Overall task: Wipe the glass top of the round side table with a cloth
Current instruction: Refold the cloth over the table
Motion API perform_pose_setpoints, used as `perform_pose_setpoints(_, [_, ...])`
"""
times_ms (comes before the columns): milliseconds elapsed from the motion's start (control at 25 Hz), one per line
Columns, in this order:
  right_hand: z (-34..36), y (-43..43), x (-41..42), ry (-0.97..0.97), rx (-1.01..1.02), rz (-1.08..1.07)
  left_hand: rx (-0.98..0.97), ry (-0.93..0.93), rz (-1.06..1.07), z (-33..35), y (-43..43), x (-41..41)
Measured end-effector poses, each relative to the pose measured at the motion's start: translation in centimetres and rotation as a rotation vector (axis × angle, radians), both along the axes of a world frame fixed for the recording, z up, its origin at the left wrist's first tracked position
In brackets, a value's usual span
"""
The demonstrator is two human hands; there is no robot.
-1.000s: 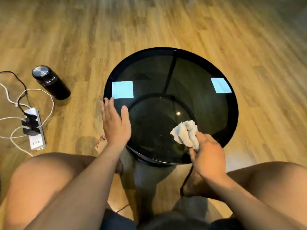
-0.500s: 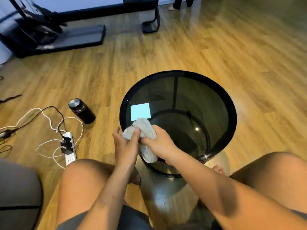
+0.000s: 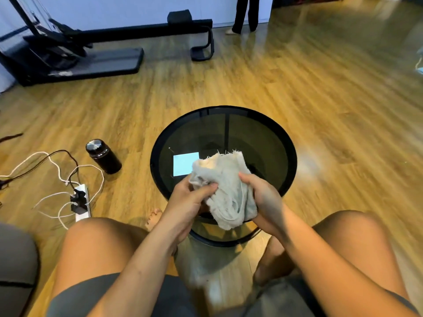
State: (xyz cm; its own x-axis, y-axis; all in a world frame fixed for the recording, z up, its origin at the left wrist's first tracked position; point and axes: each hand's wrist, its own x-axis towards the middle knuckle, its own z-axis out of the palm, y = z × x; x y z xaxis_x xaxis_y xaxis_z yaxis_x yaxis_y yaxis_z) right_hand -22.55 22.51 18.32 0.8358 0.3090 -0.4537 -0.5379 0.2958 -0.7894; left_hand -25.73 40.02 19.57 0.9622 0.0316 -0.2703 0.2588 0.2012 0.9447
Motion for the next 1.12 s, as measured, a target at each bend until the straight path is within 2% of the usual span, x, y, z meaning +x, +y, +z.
perform_pose_setpoints(120, [-0.4, -1.7, -1.0, -0.020, 0.058, -0.042, -0.160, 0.118, 0.072, 0.3, -0.8, -0.5])
perform_pose_setpoints(200, [0.1, -2.0, -1.4, -0.127, -0.007, -0.016, -0.164, 0.135, -0.028, 0.6, -1.0, -1.0])
perform_pose_setpoints(320, [1.3, -1.1, -2.0, -0.526, -0.451, -0.001, -0.169, 0.123, -0.211, 1.5, -1.8, -1.8])
perform_pose_setpoints(400, [2.2, -0.1, -2.5, -0.670, -0.611, 0.051, -0.252, 0.187, -0.221, 1.9, -2.7, -2.3])
perform_pose_setpoints(480, [3.0, 0.4, -2.8, -0.690, -0.563, 0.143, -0.340, 0.245, -0.141, 1.5, -2.8, -2.6])
perform_pose_setpoints(560, [3.6, -0.3, -2.7, -0.672, -0.517, 0.053, -0.330, 0.229, -0.104, 1.2, -2.0, -2.9])
perform_pose_setpoints(640, [4.0, -1.7, -2.3, -0.610, -0.463, -0.096, -0.244, 0.194, -0.082, 1.3, -0.8, -2.9])
perform_pose_setpoints(720, [4.1, -2.7, -2.0, -0.533, -0.418, -0.116, -0.117, 0.166, -0.038, 1.9, 0.3, -2.8])
perform_pose_setpoints(840, [4.7, -2.8, -2.0, -0.550, -0.461, -0.029, 0.170, 0.080, 0.057, 3.8, 1.7, -2.7])
perform_pose_setpoints(880, [5.0, -2.7, -1.9, -0.553, -0.437, 0.006, 0.209, 0.037, 0.065, 4.7, 2.5, -2.8])
perform_pose_setpoints(960, [5.7, -2.6, -1.5, -0.560, -0.380, 0.151, 0.197, -0.057, -0.058, 6.5, 4.3, -3.0])
perform_pose_setpoints(1000, [6.2, -2.5, -1.1, -0.614, -0.430, 0.252, 0.265, -0.088, -0.163, 7.4, 5.4, -2.9])
perform_pose_setpoints(1080, [7.1, -1.3, 0.0, -0.771, -0.715, 0.439, 0.684, -0.107, -0.295, 8.4, 7.4, -2.2])
perform_pose_setpoints(1120, [7.4, -0.2, 0.8, -0.860, -0.891, 0.472, 0.932, -0.121, -0.276, 8.4, 8.4, -1.6])
